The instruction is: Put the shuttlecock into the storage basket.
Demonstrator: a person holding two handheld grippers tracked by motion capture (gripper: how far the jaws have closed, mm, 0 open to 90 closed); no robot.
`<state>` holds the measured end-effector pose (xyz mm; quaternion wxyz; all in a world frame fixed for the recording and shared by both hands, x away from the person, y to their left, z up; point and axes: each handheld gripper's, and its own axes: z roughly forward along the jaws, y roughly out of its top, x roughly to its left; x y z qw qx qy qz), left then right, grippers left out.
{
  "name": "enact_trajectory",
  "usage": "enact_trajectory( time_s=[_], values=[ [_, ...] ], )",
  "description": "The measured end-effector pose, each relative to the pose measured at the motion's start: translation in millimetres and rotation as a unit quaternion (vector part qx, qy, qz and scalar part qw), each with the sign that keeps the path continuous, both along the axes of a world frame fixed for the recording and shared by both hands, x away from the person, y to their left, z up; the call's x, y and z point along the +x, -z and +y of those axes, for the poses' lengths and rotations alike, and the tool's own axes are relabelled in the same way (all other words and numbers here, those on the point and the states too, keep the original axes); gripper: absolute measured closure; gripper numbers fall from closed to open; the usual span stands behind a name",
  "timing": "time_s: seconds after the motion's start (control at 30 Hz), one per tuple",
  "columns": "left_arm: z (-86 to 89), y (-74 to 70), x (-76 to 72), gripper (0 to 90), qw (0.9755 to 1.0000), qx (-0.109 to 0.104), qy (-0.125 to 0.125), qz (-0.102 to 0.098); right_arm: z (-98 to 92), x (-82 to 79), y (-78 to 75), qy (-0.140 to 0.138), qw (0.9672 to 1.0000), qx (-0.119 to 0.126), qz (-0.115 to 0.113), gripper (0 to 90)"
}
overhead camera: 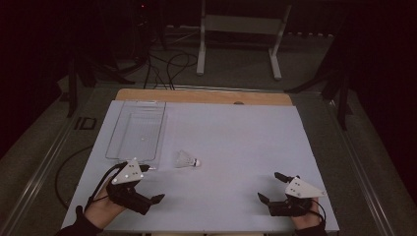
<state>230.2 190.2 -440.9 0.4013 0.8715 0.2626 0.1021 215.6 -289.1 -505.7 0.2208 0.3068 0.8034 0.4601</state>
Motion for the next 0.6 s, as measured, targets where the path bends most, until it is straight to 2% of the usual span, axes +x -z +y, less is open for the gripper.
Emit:
enact_trajectory(
  time_s=[0.2,0.3,0.37,0.43,0.57,0.6],
  values=[
    [-8.9,2.3,7.8,0.1,0.9997,0.015,0.01,0.016,0.6,0.6,0.7,-0.002,1.0,-0.001,0.004,9.8],
    [-13.4,3.0,11.5,0.0,0.9994,0.015,0.018,0.026,1.3,0.3,0.9,-0.002,1.0,-0.001,0.006,9.8],
    [-16.6,3.7,14.2,0.1,0.9988,0.014,0.023,0.04,1.3,0.4,0.9,-0.003,1.0,-0.002,0.006,9.8],
    [-20.8,4.6,17.1,0.1,0.9975,0.019,0.026,0.063,1.0,0.3,0.8,-0.002,1.0,0.0,0.007,9.8],
    [-27.1,5.1,19.4,0.1,0.9965,0.028,0.027,0.074,1.1,0.8,1.3,-0.004,1.0,-0.001,0.008,9.8],
    [-30.9,5.4,20.2,0.1,0.9953,0.036,0.036,0.082,1.2,0.9,1.5,-0.004,0.9999,0.0,0.009,9.8]
  ],
)
